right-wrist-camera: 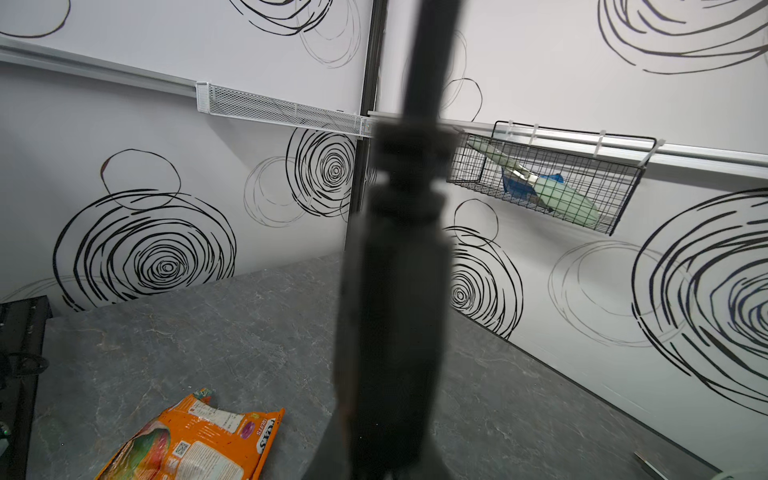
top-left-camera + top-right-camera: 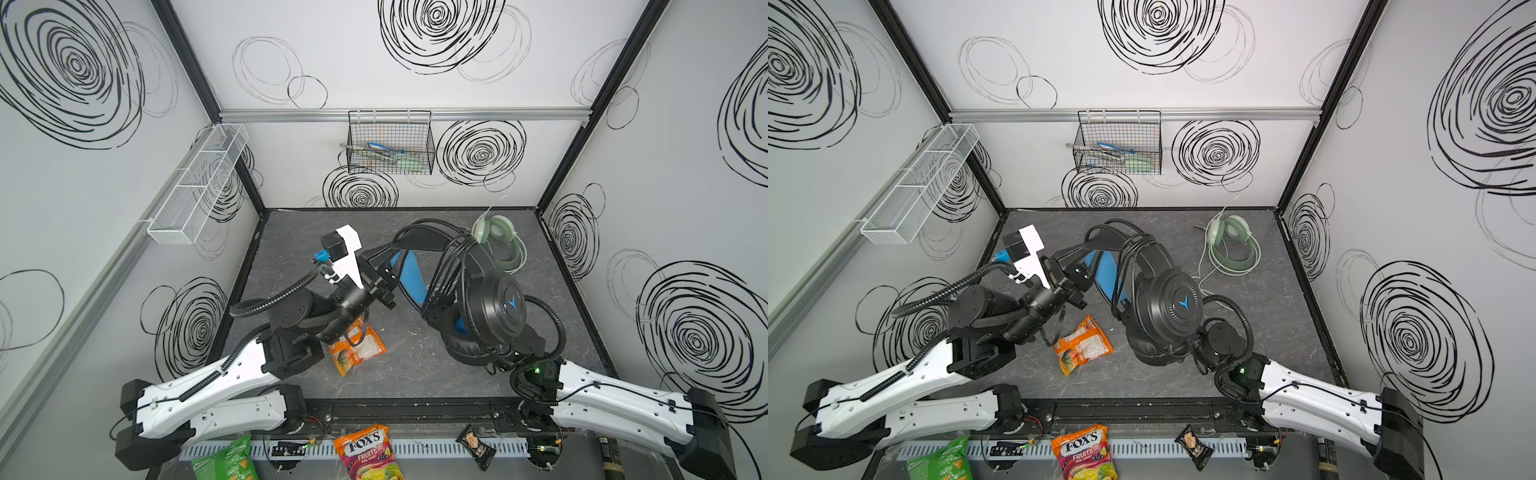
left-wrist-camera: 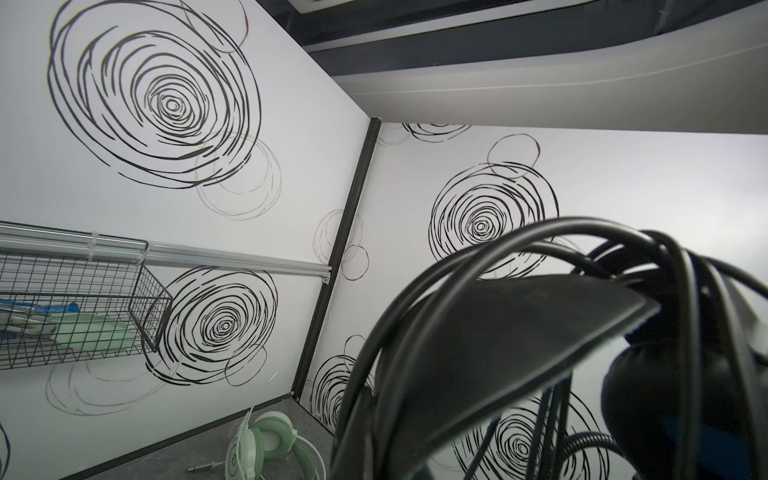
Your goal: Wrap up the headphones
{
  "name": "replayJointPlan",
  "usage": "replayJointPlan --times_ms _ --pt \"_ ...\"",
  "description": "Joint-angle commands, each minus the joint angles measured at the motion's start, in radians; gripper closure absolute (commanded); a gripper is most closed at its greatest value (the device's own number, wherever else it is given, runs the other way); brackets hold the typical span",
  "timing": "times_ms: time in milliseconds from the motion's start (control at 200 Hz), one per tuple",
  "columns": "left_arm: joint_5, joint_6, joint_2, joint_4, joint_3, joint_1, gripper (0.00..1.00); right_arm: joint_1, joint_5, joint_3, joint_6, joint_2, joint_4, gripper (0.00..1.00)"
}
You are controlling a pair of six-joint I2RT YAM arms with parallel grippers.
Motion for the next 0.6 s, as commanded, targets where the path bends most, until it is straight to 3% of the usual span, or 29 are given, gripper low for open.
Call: replayJointPlan --times_ms 0,315,595 --pt "-0.088 -0.066 -0.019 0.234 0.006 -0.003 1.0 -0.005 -0.014 -0.02 0.038 0.007 0.046 0.83" --pt "-0.187 -0.043 -0.025 0.258 -0.012 -0.004 1.0 -0.004 -0.036 -0.033 0.067 0.009 0.056 0.86" --pt "-0.415 0.005 0.03 0.269 -0.001 0.018 1.0 0.021 -0.044 -0.038 0.109 0.042 0.068 0.92"
